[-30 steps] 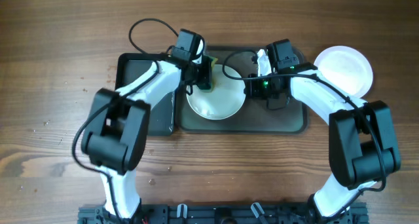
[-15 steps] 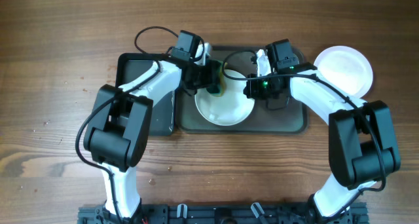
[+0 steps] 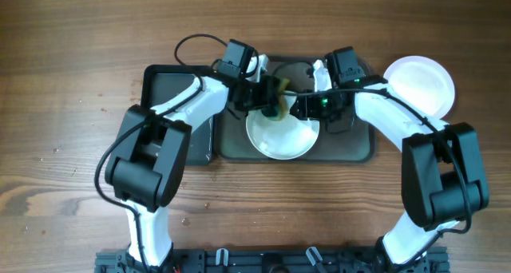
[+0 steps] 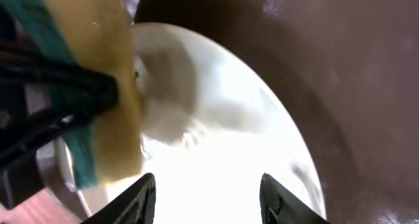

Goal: Clean dirty plates on tray and stack at the side
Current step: 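Scrub the plate's stain with the sponge while right gripper holds rim, then continue scrubbing the plate center with the sponge in left gripper, then move the sponge left and set it in the small black tray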

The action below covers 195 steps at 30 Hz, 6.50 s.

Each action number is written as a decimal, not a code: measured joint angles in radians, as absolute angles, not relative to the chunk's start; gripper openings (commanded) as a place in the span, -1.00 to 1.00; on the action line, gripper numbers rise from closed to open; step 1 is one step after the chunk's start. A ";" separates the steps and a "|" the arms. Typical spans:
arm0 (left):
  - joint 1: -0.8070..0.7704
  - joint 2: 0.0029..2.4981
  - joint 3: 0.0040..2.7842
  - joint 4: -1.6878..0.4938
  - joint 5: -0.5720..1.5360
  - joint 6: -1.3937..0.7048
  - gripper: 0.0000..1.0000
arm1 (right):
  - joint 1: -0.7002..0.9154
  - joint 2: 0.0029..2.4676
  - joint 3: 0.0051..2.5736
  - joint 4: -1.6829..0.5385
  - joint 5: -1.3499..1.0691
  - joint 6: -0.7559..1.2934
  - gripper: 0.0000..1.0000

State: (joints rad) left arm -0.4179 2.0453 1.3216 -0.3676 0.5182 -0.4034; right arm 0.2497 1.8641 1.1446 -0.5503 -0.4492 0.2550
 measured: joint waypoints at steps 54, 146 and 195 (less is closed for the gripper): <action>-0.373 1.930 1.322 -0.528 0.379 -0.403 -0.92 | 0.270 1.763 0.940 -0.405 -0.418 0.574 -0.91; -0.487 1.971 1.335 -0.428 0.477 -0.348 -0.92 | 0.268 1.763 0.937 -0.383 -0.384 0.579 -0.91; -0.022 1.784 1.288 -0.743 0.246 -0.347 -0.92 | 0.268 1.764 0.937 -0.379 -0.379 0.591 -0.50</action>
